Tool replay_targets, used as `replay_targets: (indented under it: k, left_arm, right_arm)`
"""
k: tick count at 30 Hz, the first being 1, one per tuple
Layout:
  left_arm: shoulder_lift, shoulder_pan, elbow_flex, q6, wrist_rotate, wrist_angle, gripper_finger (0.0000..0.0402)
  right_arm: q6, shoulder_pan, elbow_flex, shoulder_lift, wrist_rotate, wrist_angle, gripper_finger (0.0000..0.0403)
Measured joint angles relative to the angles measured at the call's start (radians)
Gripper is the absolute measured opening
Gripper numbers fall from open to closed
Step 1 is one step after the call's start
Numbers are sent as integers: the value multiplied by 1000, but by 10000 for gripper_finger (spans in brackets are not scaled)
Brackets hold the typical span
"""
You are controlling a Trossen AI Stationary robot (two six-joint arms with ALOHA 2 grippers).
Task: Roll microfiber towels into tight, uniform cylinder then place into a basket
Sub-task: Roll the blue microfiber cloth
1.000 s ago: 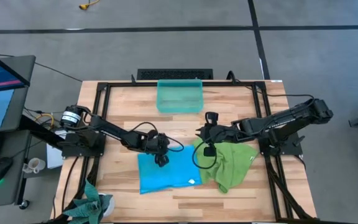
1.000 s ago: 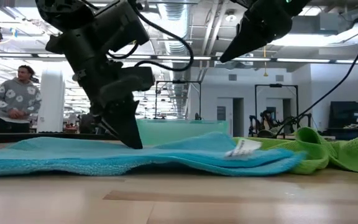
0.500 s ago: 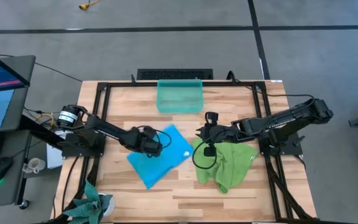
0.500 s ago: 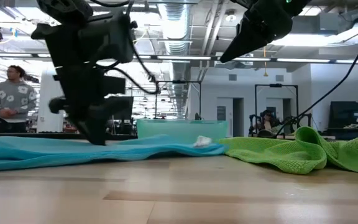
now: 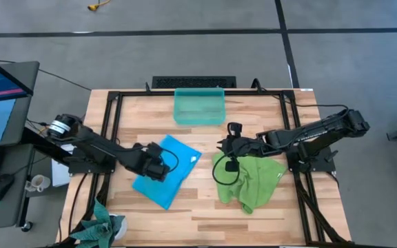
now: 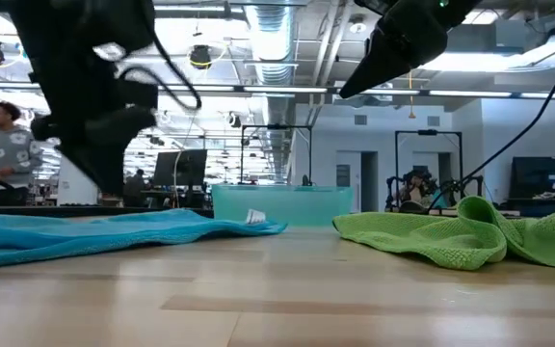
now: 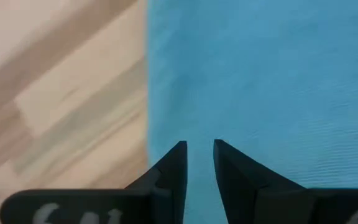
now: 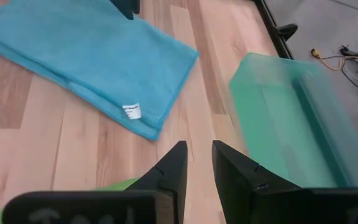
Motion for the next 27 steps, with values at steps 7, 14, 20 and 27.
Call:
replay_targets:
  k: [7, 14, 20, 27]
  left_arm:
    - [15, -1, 2, 225, -17, 221, 70]
    - [106, 52, 3, 514, 142, 505, 70]
    - [130, 100, 3, 552, 217, 546, 70]
    - [129, 110, 4, 537, 187, 512, 70]
  right_arm:
    - [2, 2, 0, 0, -2, 9, 96]
    - [28, 2, 0, 0, -3, 6, 96]
    - [29, 2, 0, 0, -3, 5, 96]
    - [29, 2, 0, 0, -3, 5, 96]
